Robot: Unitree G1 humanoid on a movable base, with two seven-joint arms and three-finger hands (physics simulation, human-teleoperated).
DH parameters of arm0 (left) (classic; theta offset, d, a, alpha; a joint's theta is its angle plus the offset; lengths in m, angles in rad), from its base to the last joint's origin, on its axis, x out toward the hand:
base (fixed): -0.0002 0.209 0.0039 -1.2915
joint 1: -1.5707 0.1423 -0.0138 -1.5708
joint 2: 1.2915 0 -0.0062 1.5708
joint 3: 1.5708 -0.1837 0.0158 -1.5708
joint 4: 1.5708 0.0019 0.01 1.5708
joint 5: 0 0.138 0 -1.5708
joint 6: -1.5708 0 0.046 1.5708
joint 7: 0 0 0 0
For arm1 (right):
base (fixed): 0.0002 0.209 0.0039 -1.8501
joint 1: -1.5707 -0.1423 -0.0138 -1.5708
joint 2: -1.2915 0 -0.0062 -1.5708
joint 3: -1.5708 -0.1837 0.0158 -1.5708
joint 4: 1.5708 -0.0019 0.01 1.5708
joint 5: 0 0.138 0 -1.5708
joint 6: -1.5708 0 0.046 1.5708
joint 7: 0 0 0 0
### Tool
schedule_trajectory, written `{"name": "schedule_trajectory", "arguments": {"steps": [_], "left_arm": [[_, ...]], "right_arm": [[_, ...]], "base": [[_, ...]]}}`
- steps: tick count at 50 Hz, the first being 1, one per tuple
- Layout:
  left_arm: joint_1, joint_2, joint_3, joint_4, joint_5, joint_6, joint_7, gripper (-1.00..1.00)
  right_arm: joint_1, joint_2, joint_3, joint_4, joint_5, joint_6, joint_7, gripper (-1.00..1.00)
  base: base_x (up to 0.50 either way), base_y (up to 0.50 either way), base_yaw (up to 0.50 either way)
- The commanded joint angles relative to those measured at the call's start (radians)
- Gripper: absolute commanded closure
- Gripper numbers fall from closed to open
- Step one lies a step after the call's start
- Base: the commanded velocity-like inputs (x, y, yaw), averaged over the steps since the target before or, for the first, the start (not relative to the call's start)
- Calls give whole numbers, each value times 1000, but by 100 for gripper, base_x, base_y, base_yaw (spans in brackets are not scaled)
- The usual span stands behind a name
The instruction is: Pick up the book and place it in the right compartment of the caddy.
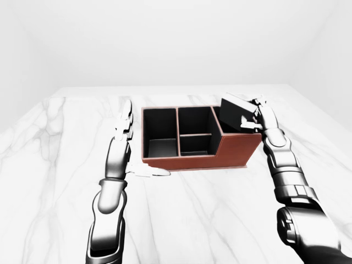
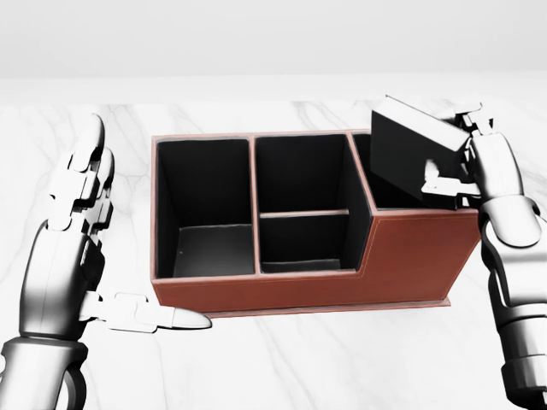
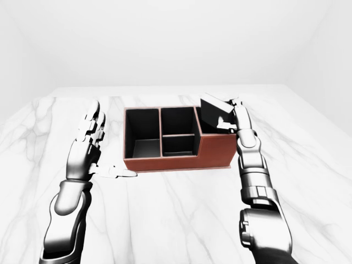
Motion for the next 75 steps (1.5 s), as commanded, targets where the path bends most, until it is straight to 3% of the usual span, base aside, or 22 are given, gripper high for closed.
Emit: {"name": "schedule_trajectory", "arguments": {"steps": [1,3,9,26,27,28,34,41,43,51,54,57,66,75], "left_arm": [[0,1,2,-11,-5,0,-3,-100],[2,0,0,-21,-3,0,-4,-100],[4,0,2,-17,-5,0,-3,-100],[2,0,1,-9,-5,0,-1,-100],[3,0,2,-8,-5,0,-1,-100],[4,0,2,-7,-6,0,-1,-100],[4,1,3,-5,-6,0,-2,-100],[3,2,5,-2,-8,0,-3,-100],[3,1,4,-8,-6,0,-4,-100],[2,1,2,-16,-3,0,-7,-100],[1,1,4,-15,-4,0,-7,-100],[0,1,3,-17,-4,0,-6,-100],[1,1,3,-7,-5,0,-2,-100],[3,1,5,0,-8,0,-2,-100]], "right_arm": [[-18,-12,-24,-3,90,-18,-19,100],[-17,-11,-23,-2,89,-17,-20,100],[-23,-11,-20,54,88,-57,-22,100],[-33,-15,-19,116,94,-100,-22,100],[-33,-15,-18,116,96,-100,-19,87],[-35,-15,-20,111,100,-92,-21,-100],[-39,-14,-21,117,114,-96,-15,-100],[-34,-14,-19,99,117,-80,-15,-100],[-34,-14,-20,109,117,-89,-13,-100],[-26,-14,-21,80,119,-66,-12,-100],[-20,-16,-30,0,131,-25,-13,-100],[-14,-26,-33,-165,133,71,-14,-100],[-94,-70,-69,-594,186,75,-11,-100],[-163,-84,-61,-826,202,75,-14,-100]], "base": [[0,0,0],[0,0,0],[0,0,0],[0,0,0],[0,0,0],[0,0,0],[0,0,0],[0,0,0],[0,0,0],[0,0,0],[0,0,0],[0,0,0],[0,0,0],[0,0,0]]}}
